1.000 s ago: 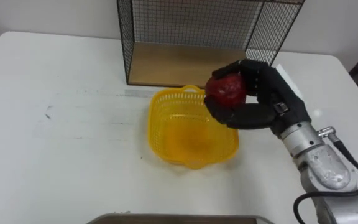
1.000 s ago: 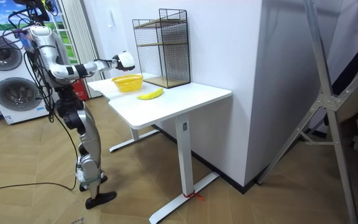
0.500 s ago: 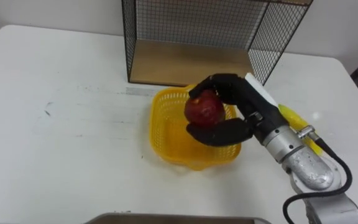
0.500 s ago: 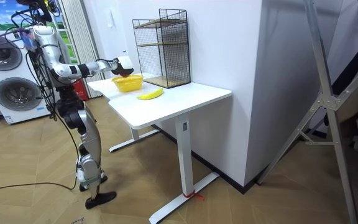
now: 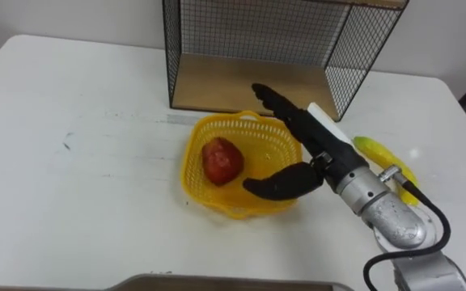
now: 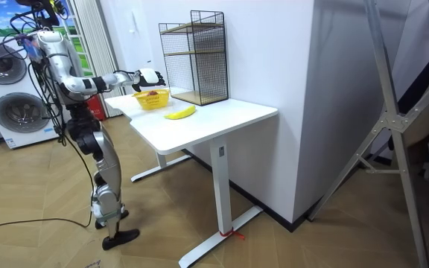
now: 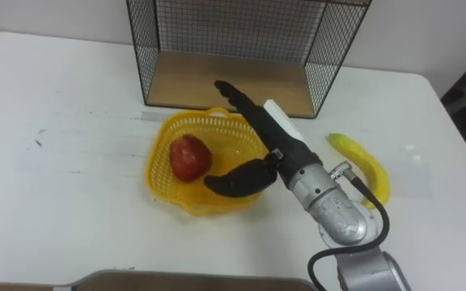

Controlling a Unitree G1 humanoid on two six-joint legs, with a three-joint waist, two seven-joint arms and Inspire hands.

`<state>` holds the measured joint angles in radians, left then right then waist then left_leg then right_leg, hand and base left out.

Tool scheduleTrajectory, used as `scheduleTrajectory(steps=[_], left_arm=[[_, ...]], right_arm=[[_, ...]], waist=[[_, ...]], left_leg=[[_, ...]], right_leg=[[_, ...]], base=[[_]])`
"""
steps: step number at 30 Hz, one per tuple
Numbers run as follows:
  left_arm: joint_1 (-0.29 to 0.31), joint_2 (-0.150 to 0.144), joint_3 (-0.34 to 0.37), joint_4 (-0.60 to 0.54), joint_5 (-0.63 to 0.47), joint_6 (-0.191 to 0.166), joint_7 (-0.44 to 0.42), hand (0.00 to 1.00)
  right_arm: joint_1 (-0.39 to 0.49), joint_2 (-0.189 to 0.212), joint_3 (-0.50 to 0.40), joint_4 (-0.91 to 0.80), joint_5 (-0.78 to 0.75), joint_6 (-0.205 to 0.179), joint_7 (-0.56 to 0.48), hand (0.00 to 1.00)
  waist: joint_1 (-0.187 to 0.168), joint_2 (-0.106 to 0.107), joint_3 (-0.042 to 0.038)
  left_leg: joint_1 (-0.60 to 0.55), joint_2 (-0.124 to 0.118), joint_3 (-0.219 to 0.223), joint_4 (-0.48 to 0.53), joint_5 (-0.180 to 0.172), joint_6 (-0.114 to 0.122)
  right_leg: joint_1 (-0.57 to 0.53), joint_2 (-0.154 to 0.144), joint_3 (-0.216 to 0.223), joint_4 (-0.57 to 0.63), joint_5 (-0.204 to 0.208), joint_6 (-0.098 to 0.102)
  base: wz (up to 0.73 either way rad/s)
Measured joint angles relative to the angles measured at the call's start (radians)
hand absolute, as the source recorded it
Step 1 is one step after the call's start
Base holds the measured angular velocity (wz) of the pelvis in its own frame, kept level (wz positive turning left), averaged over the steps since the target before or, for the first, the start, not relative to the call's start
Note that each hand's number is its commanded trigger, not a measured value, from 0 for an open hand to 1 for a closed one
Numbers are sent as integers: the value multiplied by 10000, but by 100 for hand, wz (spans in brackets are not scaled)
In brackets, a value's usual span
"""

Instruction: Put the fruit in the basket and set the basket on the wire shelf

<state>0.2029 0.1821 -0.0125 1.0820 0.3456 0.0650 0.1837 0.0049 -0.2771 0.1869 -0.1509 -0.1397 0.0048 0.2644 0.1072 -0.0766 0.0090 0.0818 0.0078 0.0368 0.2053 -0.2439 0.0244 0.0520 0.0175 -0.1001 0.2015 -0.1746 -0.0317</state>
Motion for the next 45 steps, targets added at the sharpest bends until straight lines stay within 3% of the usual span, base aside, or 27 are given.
scheduleTrajectory(steps=[16,21,25,30,39,45], left_arm=[[183,6,6,-4,7,-14,-1,0],[239,6,63,-17,85,-18,-3,0],[287,21,312,-15,52,-61,-3,0],[343,60,539,0,7,-120,-2,0],[558,58,900,-31,207,-76,0,0],[601,80,891,-92,299,-39,0,0]], right_arm=[[-1,-14,-328,306,418,3,-132,0],[-48,-75,-1129,159,569,-5,-302,0],[-298,-528,-1845,170,1033,-40,-810,0],[-328,-525,-2473,170,1458,-92,-1579,0],[-340,-531,-3492,224,1722,-102,-2503,0],[-458,-808,-3700,1579,1372,-206,-3218,0]], waist=[[-268,104,-40],[-330,35,-87],[-425,-70,-131],[-494,-170,-8],[-724,-140,-16],[-805,-157,-49]], left_leg=[[138,0,113,-21,0,1],[80,1,132,-29,0,2],[95,6,110,-24,0,1],[145,21,138,-22,0,1],[155,70,149,-84,0,2],[191,3,84,-36,1,2]], right_leg=[[74,6,132,5,1,1],[-9,14,146,23,1,2],[6,9,150,21,2,2],[57,7,162,9,2,2],[32,28,181,6,2,2],[42,14,162,7,2,2]], base=[[-2],[0],[0],[0],[0],[0]])
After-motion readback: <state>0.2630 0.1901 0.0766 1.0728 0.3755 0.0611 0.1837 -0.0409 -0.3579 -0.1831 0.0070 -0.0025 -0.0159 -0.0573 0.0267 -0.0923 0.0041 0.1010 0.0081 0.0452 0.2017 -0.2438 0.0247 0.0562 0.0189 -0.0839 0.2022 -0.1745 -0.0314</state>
